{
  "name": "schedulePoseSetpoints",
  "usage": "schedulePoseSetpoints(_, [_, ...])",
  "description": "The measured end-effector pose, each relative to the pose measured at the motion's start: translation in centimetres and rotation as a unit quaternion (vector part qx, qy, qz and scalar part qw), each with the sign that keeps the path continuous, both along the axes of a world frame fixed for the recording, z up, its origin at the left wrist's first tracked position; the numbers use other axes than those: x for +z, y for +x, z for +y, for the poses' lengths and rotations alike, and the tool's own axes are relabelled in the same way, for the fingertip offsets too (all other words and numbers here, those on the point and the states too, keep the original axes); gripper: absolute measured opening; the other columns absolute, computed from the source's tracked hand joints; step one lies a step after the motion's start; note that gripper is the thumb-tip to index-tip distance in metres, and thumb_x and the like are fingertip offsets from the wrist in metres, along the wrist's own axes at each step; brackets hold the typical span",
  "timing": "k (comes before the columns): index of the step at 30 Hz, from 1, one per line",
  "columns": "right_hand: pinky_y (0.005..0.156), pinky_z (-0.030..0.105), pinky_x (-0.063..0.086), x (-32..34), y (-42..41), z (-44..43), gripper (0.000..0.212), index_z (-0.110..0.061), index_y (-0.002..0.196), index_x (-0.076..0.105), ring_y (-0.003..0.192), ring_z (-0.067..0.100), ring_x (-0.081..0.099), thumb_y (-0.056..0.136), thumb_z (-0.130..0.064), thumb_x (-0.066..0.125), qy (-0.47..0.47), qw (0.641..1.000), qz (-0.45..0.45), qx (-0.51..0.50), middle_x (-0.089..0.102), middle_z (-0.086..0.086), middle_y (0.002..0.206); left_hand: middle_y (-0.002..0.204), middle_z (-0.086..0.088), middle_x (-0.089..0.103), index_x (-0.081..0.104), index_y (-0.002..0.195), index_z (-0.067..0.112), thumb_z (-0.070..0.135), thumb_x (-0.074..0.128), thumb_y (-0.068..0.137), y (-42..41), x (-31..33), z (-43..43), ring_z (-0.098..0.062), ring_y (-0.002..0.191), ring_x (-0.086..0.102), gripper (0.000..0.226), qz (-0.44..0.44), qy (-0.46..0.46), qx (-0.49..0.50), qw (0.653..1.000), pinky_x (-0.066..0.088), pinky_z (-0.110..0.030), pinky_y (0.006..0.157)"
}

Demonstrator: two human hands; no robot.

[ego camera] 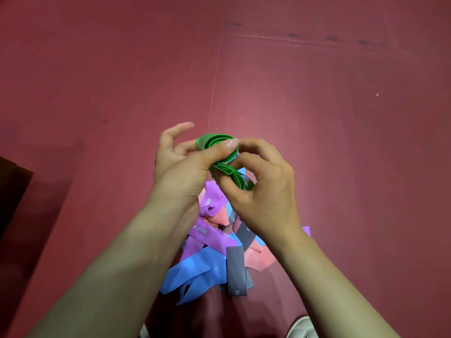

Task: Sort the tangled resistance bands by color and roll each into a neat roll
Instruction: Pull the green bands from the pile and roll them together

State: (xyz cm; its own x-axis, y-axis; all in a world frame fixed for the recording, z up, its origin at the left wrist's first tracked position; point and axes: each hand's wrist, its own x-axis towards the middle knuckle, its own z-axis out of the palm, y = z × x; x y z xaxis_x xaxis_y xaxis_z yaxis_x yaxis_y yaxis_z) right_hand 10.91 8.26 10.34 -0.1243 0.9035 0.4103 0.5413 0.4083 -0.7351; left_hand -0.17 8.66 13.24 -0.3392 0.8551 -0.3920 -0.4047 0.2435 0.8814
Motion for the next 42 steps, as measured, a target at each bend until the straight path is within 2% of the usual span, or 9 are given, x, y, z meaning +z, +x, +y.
schedulePoseSetpoints(6, [0.070, 0.040, 0.051, 0.6, -0.1, -0.3, 0.035, -0.022, 0.086, 0.042, 0.082, 0.014, 0.064, 0.073, -0.027, 0.075, -0.100, 0.994, 0.041, -0.016, 0.066, -0.008, 0.086, 0.101, -0.009, 0.067, 0.054, 0.115, 0.021, 0.022, 0.083, 0.038, 0.4, 0.3, -0.1, -0.013, 0.072, 0.069, 0.082, 0.009, 0.002, -0.041, 0.999, 0.052, -0.022, 0.056])
schedulePoseSetpoints(12, [0.062, 0.040, 0.052, 0.7, 0.0, -0.1, 0.029, -0.014, 0.089, 0.048, 0.074, 0.016, 0.068, 0.076, -0.021, 0.073, -0.058, 0.997, 0.040, -0.040, 0.070, -0.008, 0.082, 0.098, -0.008, 0.071, 0.055, 0.121, 0.012, 0.030, 0.082, 0.041, 0.3, 0.5, -0.1, -0.017, 0.075, 0.069, 0.087, -0.012, -0.033, -0.075, 0.997, 0.053, -0.028, 0.070])
schedulePoseSetpoints(16, [0.064, 0.042, 0.052, 0.4, 0.2, -0.1, 0.026, -0.008, 0.089, 0.052, 0.074, 0.024, 0.068, 0.077, -0.018, 0.074, -0.045, 0.998, 0.022, -0.025, 0.070, -0.004, 0.081, 0.078, -0.002, 0.072, 0.075, 0.073, 0.017, 0.036, 0.077, 0.054, 0.1, 0.7, -0.3, -0.012, 0.073, 0.069, 0.027, -0.028, -0.051, -0.150, 0.987, 0.054, -0.027, 0.076])
schedulePoseSetpoints(18, [0.060, 0.042, 0.050, 0.4, 0.2, -0.1, 0.025, -0.009, 0.084, 0.049, 0.069, 0.026, 0.065, 0.079, -0.018, 0.072, -0.035, 0.999, 0.016, -0.020, 0.068, -0.002, 0.077, 0.081, -0.008, 0.072, 0.075, 0.066, 0.016, 0.034, 0.077, 0.055, -0.1, 0.7, -0.2, -0.016, 0.076, 0.069, 0.021, -0.039, -0.056, -0.156, 0.985, 0.055, -0.027, 0.078])
schedulePoseSetpoints(23, [0.060, 0.041, 0.048, 0.2, 0.1, -0.1, 0.021, -0.010, 0.083, 0.051, 0.070, 0.024, 0.061, 0.080, -0.016, 0.071, -0.031, 0.999, -0.007, -0.004, 0.066, -0.004, 0.081, 0.093, -0.017, 0.069, 0.071, 0.084, 0.007, 0.028, 0.077, 0.057, -0.4, 0.6, -0.1, -0.020, 0.078, 0.067, 0.034, -0.044, -0.056, -0.140, 0.988, 0.055, -0.029, 0.081])
schedulePoseSetpoints(28, [0.074, 0.033, 0.047, 0.1, 0.1, 0.0, 0.027, -0.009, 0.097, 0.062, 0.089, 0.016, 0.060, 0.072, -0.007, 0.071, -0.012, 1.000, -0.005, -0.010, 0.064, -0.003, 0.096, 0.071, -0.002, 0.068, 0.069, 0.087, 0.006, 0.020, 0.074, 0.058, -0.4, 0.6, -0.1, -0.019, 0.068, 0.063, 0.033, -0.056, -0.019, -0.120, 0.991, 0.054, -0.022, 0.060])
schedulePoseSetpoints(32, [0.073, 0.025, 0.047, 0.3, 0.1, -0.2, 0.033, -0.017, 0.095, 0.051, 0.085, 0.014, 0.061, 0.072, -0.009, 0.073, -0.018, 0.999, 0.024, -0.028, 0.063, -0.011, 0.091, 0.078, -0.005, 0.071, 0.059, 0.115, -0.004, 0.016, 0.075, 0.056, 0.0, 1.0, -0.3, -0.018, 0.063, 0.065, 0.064, -0.062, -0.009, -0.110, 0.992, 0.053, -0.022, 0.055])
schedulePoseSetpoints(35, [0.067, 0.022, 0.047, 0.5, 0.1, -0.3, 0.045, -0.028, 0.102, 0.038, 0.084, 0.007, 0.064, 0.074, -0.016, 0.071, -0.063, 0.995, 0.067, -0.026, 0.069, -0.013, 0.097, 0.082, -0.005, 0.071, 0.058, 0.119, -0.002, 0.017, 0.077, 0.052, 0.2, 1.1, -0.3, -0.017, 0.064, 0.066, 0.072, -0.049, -0.012, -0.103, 0.993, 0.055, -0.023, 0.059])
schedulePoseSetpoints(42, [0.073, 0.029, 0.051, 0.5, 0.3, 0.1, 0.039, -0.016, 0.116, 0.066, 0.080, 0.016, 0.065, 0.077, -0.012, 0.071, -0.018, 0.999, 0.030, -0.006, 0.070, -0.008, 0.096, 0.087, -0.011, 0.070, 0.065, 0.104, 0.004, 0.030, 0.077, 0.052, -0.1, 1.2, -0.2, -0.020, 0.078, 0.067, 0.059, -0.072, -0.033, -0.128, 0.989, 0.055, -0.028, 0.083])
